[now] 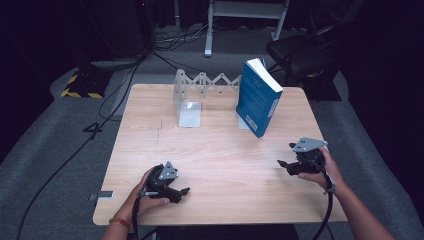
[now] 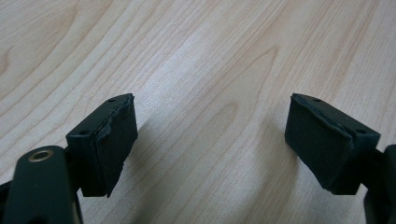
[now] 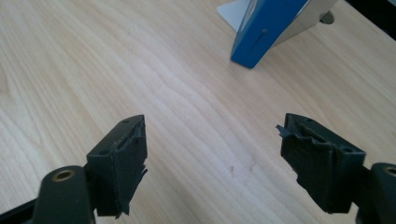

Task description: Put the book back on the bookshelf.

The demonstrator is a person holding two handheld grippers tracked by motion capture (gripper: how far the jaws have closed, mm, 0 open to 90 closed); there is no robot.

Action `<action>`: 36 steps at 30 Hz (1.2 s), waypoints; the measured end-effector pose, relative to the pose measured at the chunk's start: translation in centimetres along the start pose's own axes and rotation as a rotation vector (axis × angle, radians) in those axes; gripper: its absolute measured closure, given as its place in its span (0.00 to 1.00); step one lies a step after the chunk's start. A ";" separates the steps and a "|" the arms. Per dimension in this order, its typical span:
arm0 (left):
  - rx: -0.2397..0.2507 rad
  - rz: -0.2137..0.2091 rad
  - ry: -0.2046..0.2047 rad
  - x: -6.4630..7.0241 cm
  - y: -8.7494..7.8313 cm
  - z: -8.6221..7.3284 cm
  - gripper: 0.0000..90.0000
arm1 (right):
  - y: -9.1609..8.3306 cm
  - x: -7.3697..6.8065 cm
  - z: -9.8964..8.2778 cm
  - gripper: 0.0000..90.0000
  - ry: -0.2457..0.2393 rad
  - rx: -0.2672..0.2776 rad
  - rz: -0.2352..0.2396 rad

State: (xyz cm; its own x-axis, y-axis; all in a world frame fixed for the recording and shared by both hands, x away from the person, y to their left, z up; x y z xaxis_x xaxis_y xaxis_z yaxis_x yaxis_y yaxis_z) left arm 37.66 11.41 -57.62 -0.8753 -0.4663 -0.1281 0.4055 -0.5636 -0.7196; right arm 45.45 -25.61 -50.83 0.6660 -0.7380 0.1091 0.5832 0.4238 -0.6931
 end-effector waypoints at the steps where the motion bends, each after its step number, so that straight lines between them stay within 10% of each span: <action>1: 0.000 0.000 0.000 0.0 0.0 0.0 0.19 | 0.0 -0.2 -0.3 0.26 -0.006 0.003 -0.001; 36: 0.000 0.000 -0.001 0.0 0.0 0.0 0.19 | -2.4 1.0 -11.1 0.23 0.225 0.039 0.087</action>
State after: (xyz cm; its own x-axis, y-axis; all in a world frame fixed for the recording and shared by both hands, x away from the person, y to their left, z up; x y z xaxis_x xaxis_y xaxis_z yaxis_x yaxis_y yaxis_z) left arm 37.67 11.39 -57.62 -0.8749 -0.4672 -0.1273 0.4056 -0.5635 -0.7196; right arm 39.53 -33.21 -56.96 0.5967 -0.7943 -0.1141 0.5488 0.5077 -0.6641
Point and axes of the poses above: each handheld gripper's, and its own axes: y roughly forward along the jaws, z roughly out of its top, x roughly to its right, the point moved 10 cm from there along y, roughly forward along the jaws, and after that the axes turned 12 degrees about y, right-handed, at the moved point
